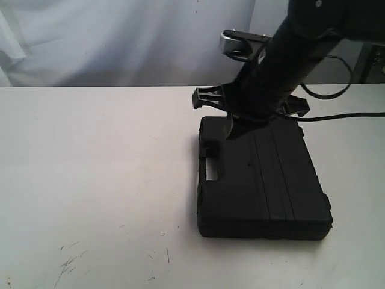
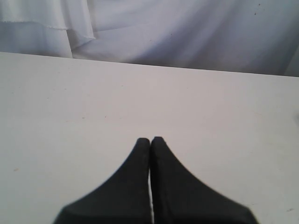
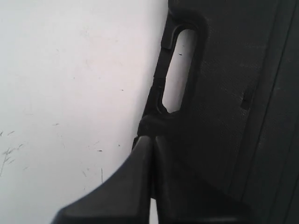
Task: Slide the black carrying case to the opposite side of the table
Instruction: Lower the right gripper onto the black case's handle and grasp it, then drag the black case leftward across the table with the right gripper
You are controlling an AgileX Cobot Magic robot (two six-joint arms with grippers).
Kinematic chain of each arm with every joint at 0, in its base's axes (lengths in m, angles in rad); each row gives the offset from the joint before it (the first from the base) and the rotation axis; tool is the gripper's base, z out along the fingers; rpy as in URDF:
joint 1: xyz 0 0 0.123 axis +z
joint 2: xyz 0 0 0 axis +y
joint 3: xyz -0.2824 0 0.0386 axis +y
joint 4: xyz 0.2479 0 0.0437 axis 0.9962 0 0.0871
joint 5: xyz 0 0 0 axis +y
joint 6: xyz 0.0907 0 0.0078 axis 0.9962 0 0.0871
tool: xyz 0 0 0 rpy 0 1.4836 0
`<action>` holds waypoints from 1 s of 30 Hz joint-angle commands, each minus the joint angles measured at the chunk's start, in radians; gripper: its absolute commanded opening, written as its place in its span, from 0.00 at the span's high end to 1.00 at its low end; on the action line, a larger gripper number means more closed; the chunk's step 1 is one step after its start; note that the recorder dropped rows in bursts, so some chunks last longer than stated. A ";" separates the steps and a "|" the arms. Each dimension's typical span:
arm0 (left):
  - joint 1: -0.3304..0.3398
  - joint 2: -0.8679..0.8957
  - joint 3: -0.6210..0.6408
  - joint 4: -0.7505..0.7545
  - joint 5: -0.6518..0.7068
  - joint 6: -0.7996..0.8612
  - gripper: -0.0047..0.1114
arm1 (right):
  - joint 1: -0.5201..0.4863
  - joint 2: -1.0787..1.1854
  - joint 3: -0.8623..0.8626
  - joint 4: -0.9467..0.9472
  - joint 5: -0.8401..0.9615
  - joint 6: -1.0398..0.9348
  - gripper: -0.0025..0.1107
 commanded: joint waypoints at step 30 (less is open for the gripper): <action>0.002 -0.004 0.004 -0.004 -0.007 0.001 0.96 | 0.048 0.539 -0.522 -0.115 0.192 0.262 0.65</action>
